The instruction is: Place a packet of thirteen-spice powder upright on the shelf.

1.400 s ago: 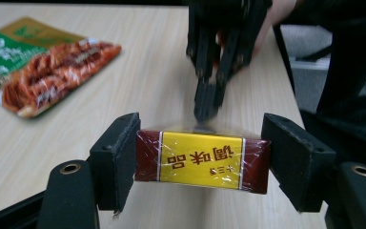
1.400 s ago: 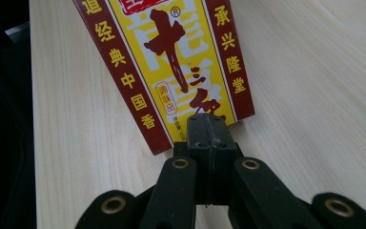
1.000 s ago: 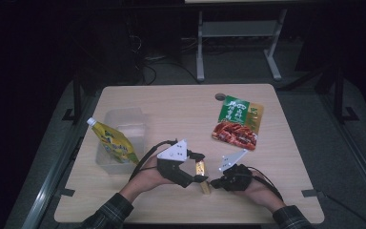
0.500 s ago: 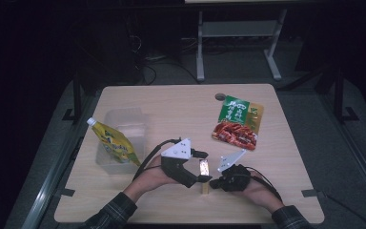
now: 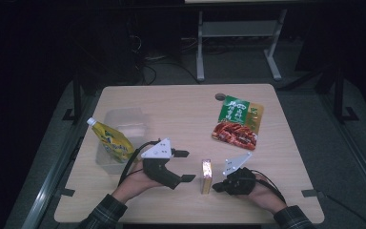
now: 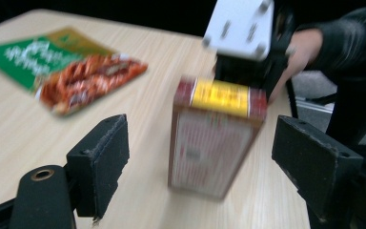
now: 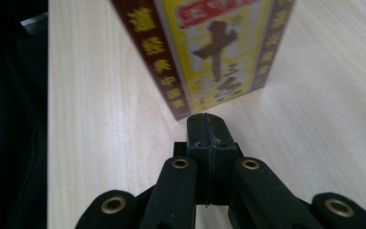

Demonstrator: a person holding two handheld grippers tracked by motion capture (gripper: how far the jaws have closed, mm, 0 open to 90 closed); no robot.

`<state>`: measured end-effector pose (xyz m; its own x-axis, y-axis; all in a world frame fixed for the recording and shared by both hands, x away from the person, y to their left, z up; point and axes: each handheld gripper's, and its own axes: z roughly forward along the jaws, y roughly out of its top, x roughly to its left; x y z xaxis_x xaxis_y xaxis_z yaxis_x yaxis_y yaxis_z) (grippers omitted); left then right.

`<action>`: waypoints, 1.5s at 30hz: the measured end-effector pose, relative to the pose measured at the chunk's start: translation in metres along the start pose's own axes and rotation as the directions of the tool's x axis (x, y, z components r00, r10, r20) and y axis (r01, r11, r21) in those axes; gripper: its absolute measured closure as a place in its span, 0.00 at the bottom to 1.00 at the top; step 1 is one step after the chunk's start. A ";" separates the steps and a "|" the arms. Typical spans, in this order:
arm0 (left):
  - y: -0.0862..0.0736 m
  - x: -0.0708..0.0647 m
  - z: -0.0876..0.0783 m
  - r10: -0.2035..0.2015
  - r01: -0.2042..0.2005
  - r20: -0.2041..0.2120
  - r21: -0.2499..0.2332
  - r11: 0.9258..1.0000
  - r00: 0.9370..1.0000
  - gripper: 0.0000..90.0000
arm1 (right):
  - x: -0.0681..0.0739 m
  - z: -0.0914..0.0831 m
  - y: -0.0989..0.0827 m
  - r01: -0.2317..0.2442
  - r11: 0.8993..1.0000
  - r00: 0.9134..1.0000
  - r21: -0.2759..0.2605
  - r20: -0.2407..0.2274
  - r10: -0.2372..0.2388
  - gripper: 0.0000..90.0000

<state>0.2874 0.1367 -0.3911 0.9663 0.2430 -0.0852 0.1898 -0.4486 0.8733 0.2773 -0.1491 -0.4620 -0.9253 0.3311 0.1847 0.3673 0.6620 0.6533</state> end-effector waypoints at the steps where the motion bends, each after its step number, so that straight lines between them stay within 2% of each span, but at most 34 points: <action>1: -0.005 -0.001 -0.002 -0.008 0.008 -0.018 0.014 1.000 1.000 0.22 | 0.000 0.000 0.000 0.014 1.000 1.000 0.001 -0.001 -0.014 1.00; 7: -0.038 -0.011 -0.012 -0.049 0.058 -0.083 0.108 0.992 0.995 0.22 | 0.005 0.005 0.002 0.046 0.999 0.999 -0.005 -0.016 -0.046 1.00; 13: -0.057 -0.023 -0.021 -0.082 0.097 -0.101 0.158 0.983 0.992 0.22 | 0.009 0.012 0.008 0.064 0.998 0.998 -0.009 -0.015 -0.064 1.00; 16: -0.062 -0.026 -0.024 -0.096 0.113 -0.108 0.164 0.980 0.990 0.22 | 0.010 0.014 0.011 0.055 0.998 0.998 -0.025 -0.010 -0.056 1.00; 20: -0.066 -0.029 -0.025 -0.085 0.105 -0.110 0.191 0.976 0.990 0.22 | 0.012 0.019 0.014 0.069 0.997 0.998 -0.026 -0.011 -0.070 1.00; 21: -0.066 -0.029 -0.025 -0.085 0.105 -0.113 0.193 0.975 0.990 0.22 | 0.014 0.021 0.015 0.055 0.998 0.998 -0.029 -0.015 -0.055 1.00; 26: -0.066 -0.028 -0.027 -0.083 0.106 -0.120 0.194 0.975 0.989 0.22 | 0.017 0.027 0.020 0.086 0.995 0.996 -0.042 0.002 -0.086 1.00; 28: -0.067 -0.028 -0.027 -0.081 0.105 -0.124 0.197 0.975 0.989 0.22 | 0.020 0.028 0.021 0.070 0.996 0.997 -0.045 -0.008 -0.071 1.00; 29: -0.067 -0.028 -0.027 -0.081 0.105 -0.126 0.198 0.975 0.989 0.22 | 0.020 0.029 0.021 0.078 0.996 0.997 -0.041 -0.006 -0.079 1.00; 31: -0.067 -0.028 -0.027 -0.082 0.107 -0.127 0.197 0.975 0.989 0.22 | 0.018 0.026 0.019 0.089 0.995 0.996 -0.038 -0.001 -0.089 1.00; 36: -0.068 -0.028 -0.025 -0.077 0.101 -0.125 0.204 0.974 0.989 0.22 | 0.011 0.008 0.009 0.018 0.998 1.000 -0.054 0.021 -0.017 1.00; 39: -0.068 -0.028 -0.023 -0.076 0.100 -0.120 0.210 0.972 0.990 0.22 | 0.002 -0.002 0.002 -0.007 0.998 0.999 -0.063 0.047 0.010 1.00; 40: -0.068 -0.028 -0.022 -0.077 0.101 -0.120 0.208 0.973 0.990 0.22 | -0.006 -0.007 -0.001 -0.007 0.998 0.997 -0.061 0.071 0.012 1.00; 41: -0.068 -0.028 -0.022 -0.075 0.099 -0.118 0.211 0.972 0.990 0.22 | -0.009 -0.008 -0.002 -0.027 0.997 0.997 -0.071 0.073 0.032 1.00; 45: -0.068 -0.028 -0.021 -0.071 0.096 -0.115 0.226 0.969 0.991 0.22 | -0.022 -0.007 0.001 -0.029 0.996 0.995 -0.083 0.091 0.037 1.00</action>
<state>0.2437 0.1784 -0.4385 0.9239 0.3714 -0.0916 0.3161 -0.6062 0.7298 0.2973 -0.1603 -0.4601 -0.8990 0.4147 0.1410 0.3849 0.5942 0.7063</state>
